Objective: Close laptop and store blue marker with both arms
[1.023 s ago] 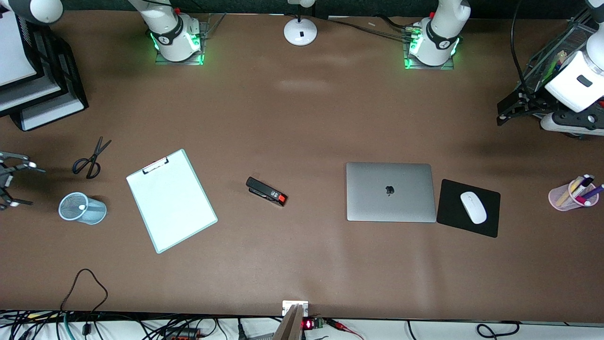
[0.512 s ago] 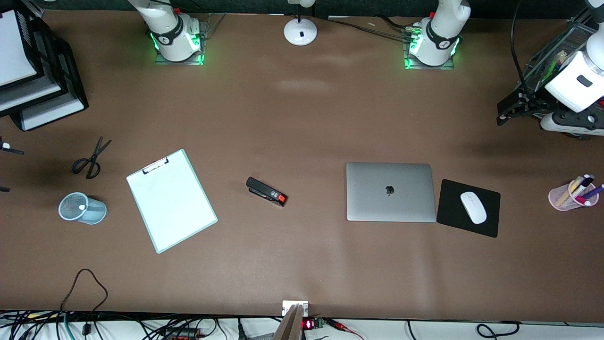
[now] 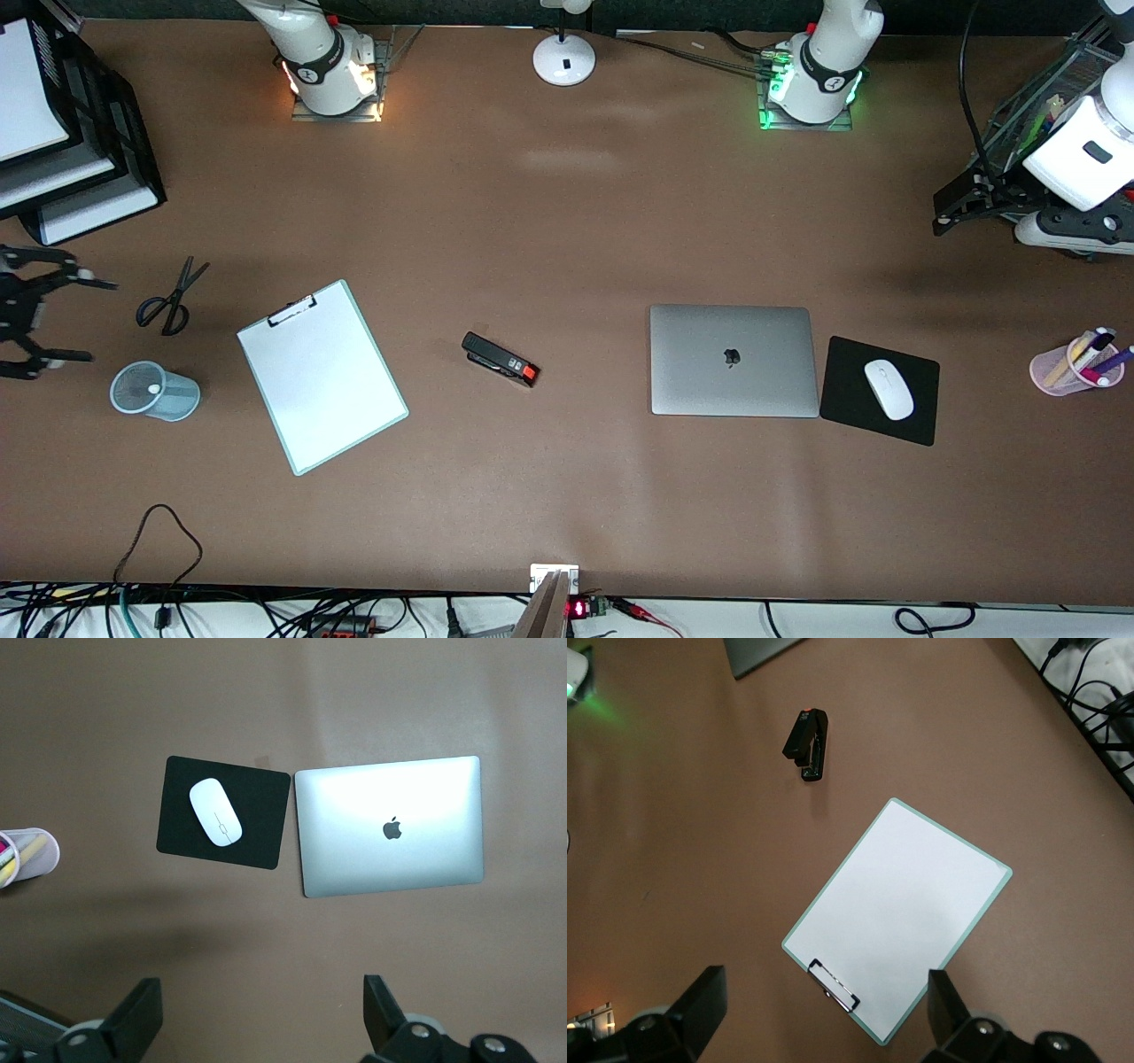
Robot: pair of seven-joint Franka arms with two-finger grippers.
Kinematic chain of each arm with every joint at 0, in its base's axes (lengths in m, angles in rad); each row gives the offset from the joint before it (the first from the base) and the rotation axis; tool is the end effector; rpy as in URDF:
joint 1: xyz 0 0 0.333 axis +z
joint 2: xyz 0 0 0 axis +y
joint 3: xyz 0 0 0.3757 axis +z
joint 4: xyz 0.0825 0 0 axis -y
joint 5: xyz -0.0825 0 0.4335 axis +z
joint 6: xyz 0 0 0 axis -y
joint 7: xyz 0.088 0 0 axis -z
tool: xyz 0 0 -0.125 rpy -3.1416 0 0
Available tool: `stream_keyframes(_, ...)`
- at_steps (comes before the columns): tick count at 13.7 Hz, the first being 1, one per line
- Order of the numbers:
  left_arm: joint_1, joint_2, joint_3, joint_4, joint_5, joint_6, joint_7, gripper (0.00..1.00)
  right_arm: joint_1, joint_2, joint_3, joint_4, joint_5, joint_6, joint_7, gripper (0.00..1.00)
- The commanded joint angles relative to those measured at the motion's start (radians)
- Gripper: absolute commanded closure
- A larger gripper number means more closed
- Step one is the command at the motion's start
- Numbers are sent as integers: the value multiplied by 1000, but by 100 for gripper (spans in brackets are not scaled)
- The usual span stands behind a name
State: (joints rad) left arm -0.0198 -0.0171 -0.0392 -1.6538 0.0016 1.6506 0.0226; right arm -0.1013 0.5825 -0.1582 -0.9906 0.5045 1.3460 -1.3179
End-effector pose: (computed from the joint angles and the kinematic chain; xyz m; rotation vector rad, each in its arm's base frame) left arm 0.6027 -0.0356 0.6401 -3.1369 0.1282 -0.0219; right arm 0.7652 -0.0916 0.5565 -2.2664 -1.4415 -0.1853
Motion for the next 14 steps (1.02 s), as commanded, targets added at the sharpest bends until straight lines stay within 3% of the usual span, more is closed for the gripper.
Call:
stream_keyframes(1,-3,0,7,8,-3,-8,-1,0,96,-15,-6,4,-101,41,152,0)
stream_keyframes(3,-3,0,9,8,-3,-8,0,0,168,-33,-3,-20,-154,100,267,0)
stream_keyframes(5,-3,0,10,8,-3,-8,2,0,239,-84,-3,-116,-249,169,436,0)
stream_keyframes(8,-2,0,10,8,-3,-8,3,0,307,-138,-3,-235,-311,245,771,0)
stream_keyframes(10,-3,0,10,8,-3,-8,3,0,319,-153,-3,-293,-357,254,980,0)
stream_keyframes(14,-2,0,12,14,-2,-8,7,0,290,-179,-3,-388,-421,259,1212,0)
